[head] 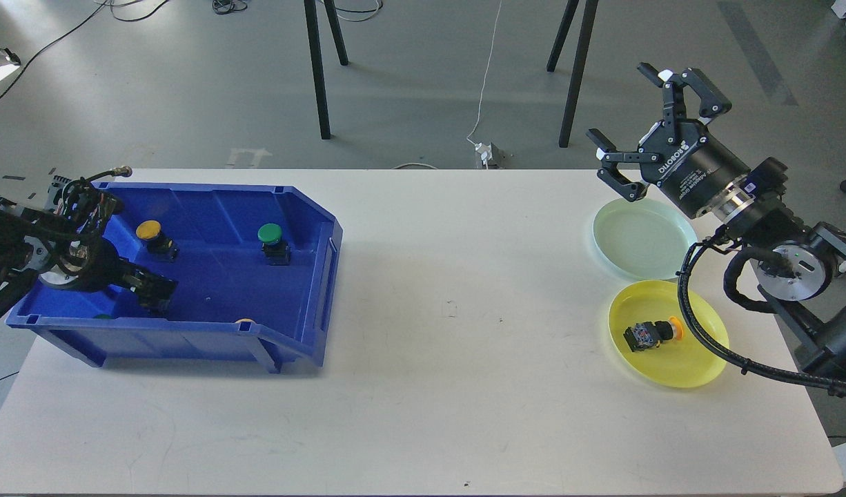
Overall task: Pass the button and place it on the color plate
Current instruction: 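Grasp the green-topped button in the bin with the left gripper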
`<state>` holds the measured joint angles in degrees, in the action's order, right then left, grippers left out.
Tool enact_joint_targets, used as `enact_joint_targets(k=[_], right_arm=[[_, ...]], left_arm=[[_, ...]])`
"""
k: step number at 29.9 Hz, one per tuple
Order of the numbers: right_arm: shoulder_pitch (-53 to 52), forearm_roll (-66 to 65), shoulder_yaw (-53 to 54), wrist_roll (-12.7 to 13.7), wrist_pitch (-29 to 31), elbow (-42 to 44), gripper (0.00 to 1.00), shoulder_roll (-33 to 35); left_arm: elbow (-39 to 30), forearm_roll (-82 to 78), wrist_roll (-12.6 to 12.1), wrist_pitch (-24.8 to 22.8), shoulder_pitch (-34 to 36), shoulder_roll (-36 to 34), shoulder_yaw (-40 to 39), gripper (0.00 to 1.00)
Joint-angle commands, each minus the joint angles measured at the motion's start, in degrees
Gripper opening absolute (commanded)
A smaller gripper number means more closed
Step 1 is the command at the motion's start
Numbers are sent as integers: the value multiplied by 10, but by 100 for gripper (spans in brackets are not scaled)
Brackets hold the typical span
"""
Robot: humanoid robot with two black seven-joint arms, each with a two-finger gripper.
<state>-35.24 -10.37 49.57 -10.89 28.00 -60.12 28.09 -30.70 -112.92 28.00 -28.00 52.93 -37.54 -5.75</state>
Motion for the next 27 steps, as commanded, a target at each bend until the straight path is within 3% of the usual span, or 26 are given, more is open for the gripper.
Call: enact_joint_targets(k=[1, 27], right_arm=[[1, 0, 0, 0, 0, 0, 99, -1], [11, -1, 2, -2, 0, 0, 99, -1]], left_arm=[[-1, -5, 0, 0, -1, 0, 0, 97], [-1, -27, 0, 0, -2, 0, 0, 95]])
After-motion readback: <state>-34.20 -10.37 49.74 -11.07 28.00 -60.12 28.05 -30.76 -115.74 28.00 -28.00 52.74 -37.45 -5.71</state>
